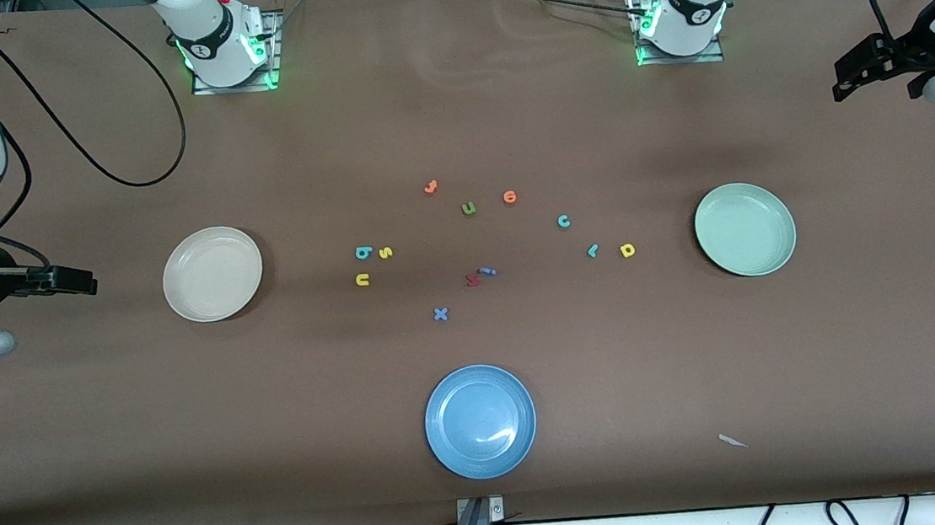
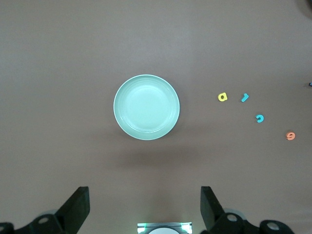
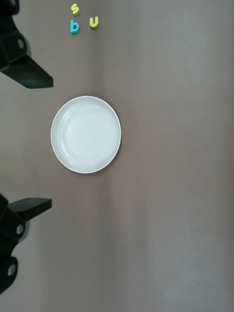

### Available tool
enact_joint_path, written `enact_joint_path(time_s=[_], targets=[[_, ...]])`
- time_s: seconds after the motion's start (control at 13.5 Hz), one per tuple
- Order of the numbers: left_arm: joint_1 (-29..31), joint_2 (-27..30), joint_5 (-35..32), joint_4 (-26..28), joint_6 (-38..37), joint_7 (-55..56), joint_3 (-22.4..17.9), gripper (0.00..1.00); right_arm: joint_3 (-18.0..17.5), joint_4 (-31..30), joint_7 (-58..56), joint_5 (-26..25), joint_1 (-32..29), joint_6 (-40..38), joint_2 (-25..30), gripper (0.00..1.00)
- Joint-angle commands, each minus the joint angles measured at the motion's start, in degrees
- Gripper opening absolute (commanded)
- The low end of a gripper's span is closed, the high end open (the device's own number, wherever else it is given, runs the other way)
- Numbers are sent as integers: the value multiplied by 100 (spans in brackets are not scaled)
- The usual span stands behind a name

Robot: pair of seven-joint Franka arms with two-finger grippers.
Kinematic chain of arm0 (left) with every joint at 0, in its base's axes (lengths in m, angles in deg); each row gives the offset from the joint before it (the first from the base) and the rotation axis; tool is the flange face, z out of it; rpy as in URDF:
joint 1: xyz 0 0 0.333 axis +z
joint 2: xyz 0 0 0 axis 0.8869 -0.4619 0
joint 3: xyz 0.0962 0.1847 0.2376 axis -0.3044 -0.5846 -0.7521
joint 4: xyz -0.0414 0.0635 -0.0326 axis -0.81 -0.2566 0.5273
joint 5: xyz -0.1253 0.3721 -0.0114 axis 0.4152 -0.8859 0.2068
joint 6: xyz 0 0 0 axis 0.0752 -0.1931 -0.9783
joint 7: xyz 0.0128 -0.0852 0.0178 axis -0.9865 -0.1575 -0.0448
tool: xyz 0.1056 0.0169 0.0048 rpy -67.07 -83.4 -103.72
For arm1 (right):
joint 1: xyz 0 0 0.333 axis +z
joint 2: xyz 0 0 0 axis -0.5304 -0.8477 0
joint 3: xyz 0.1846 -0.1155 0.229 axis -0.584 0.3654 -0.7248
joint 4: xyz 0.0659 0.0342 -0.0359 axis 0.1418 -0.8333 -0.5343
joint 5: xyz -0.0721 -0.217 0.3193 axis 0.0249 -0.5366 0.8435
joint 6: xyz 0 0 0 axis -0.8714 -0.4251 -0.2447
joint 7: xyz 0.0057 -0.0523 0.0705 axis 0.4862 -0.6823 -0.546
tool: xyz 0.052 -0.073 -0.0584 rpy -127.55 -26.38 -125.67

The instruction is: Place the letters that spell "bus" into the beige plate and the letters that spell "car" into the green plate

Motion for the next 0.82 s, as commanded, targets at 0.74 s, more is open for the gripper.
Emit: enact_joint_path(time_s=[0.74], targets=[[54, -84, 122, -197, -134, 40, 29, 100, -92, -145, 71, 150, -92, 101, 105, 99]])
